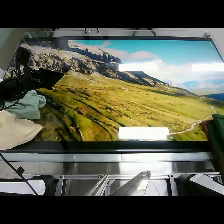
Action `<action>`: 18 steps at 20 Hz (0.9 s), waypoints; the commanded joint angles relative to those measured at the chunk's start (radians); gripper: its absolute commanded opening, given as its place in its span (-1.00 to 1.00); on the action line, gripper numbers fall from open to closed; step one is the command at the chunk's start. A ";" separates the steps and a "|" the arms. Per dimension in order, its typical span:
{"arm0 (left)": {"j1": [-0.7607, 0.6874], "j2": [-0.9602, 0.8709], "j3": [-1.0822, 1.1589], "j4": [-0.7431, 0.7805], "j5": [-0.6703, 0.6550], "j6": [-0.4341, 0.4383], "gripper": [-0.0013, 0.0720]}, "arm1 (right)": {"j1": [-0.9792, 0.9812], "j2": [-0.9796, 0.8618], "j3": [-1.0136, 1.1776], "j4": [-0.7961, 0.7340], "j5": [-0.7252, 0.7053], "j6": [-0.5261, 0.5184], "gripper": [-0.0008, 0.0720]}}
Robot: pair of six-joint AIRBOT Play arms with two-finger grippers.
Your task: Fold the shirts.
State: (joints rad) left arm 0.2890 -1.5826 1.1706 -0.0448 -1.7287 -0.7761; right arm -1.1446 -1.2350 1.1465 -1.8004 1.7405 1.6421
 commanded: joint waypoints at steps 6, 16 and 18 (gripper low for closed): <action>-0.001 0.000 0.000 -0.002 0.002 0.000 -0.91 | 0.000 -0.019 -0.058 -0.191 -0.126 0.095 0.56; 0.055 0.016 0.180 -0.031 -0.042 -0.127 -0.96 | 0.184 0.144 -0.048 0.517 -0.322 -0.056 -0.93; 0.054 0.071 0.201 0.098 0.008 -0.126 -0.96 | 0.269 0.209 -0.051 0.694 -0.308 -0.121 -0.93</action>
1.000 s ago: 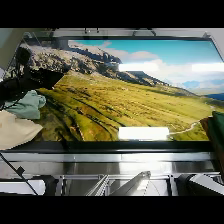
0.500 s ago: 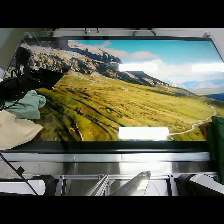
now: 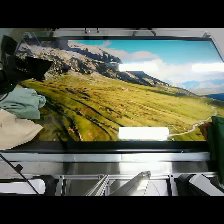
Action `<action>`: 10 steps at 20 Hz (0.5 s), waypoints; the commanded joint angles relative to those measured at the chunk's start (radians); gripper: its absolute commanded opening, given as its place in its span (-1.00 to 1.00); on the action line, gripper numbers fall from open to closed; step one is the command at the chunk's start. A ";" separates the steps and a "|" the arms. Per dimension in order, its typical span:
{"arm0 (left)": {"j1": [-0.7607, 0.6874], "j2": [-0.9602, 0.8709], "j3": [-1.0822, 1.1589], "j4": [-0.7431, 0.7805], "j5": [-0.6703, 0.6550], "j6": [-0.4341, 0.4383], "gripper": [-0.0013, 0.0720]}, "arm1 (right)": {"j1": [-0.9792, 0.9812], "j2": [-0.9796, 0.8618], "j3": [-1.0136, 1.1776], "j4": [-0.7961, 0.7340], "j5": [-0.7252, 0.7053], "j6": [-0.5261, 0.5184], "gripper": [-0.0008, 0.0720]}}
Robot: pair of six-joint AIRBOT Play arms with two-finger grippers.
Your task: Fold the shirts.
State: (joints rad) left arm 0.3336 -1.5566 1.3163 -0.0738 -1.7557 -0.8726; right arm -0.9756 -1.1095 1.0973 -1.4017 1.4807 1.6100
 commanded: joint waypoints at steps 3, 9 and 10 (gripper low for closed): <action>-0.007 0.188 -0.100 0.240 0.099 -0.018 -0.96 | 0.327 0.200 -0.050 0.352 -0.058 -0.082 -0.93; -0.007 0.552 -0.735 0.382 0.184 0.045 -0.95 | 0.949 0.386 -0.316 0.348 -0.283 -0.027 -0.93; -0.007 0.613 -0.823 0.397 0.196 0.045 -0.93 | 1.017 0.398 -0.353 0.348 -0.332 -0.012 -0.93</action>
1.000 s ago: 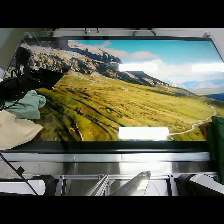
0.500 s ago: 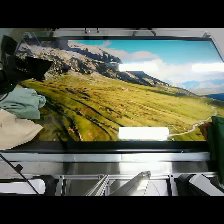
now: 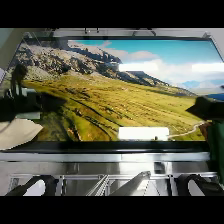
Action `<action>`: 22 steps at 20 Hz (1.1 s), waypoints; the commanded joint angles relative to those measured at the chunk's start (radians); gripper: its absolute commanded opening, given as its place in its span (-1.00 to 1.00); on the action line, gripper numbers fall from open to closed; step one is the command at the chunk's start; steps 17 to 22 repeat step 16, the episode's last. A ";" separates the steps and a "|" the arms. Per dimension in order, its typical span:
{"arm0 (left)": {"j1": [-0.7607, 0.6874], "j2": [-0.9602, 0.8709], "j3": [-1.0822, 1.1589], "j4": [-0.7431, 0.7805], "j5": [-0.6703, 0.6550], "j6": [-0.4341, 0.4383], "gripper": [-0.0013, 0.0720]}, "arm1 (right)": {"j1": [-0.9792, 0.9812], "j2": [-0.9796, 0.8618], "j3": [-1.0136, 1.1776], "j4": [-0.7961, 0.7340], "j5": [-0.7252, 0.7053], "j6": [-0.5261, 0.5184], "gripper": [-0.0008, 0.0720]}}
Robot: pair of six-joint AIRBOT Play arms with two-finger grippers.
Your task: Fold the shirts.
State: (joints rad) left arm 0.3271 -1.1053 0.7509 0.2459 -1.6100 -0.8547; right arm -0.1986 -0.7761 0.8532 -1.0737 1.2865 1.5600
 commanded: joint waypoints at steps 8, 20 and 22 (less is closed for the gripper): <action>0.000 0.437 -0.445 0.077 0.068 -0.029 -0.93 | 0.333 0.000 -0.139 0.043 -0.195 0.052 -0.92; 0.000 0.562 -0.444 0.077 0.068 -0.071 -0.93 | 0.333 0.001 -0.139 0.043 -0.195 0.052 -0.92; 0.000 0.562 -0.444 0.077 0.068 -0.071 -0.93 | 0.333 0.001 -0.139 0.043 -0.195 0.052 -0.92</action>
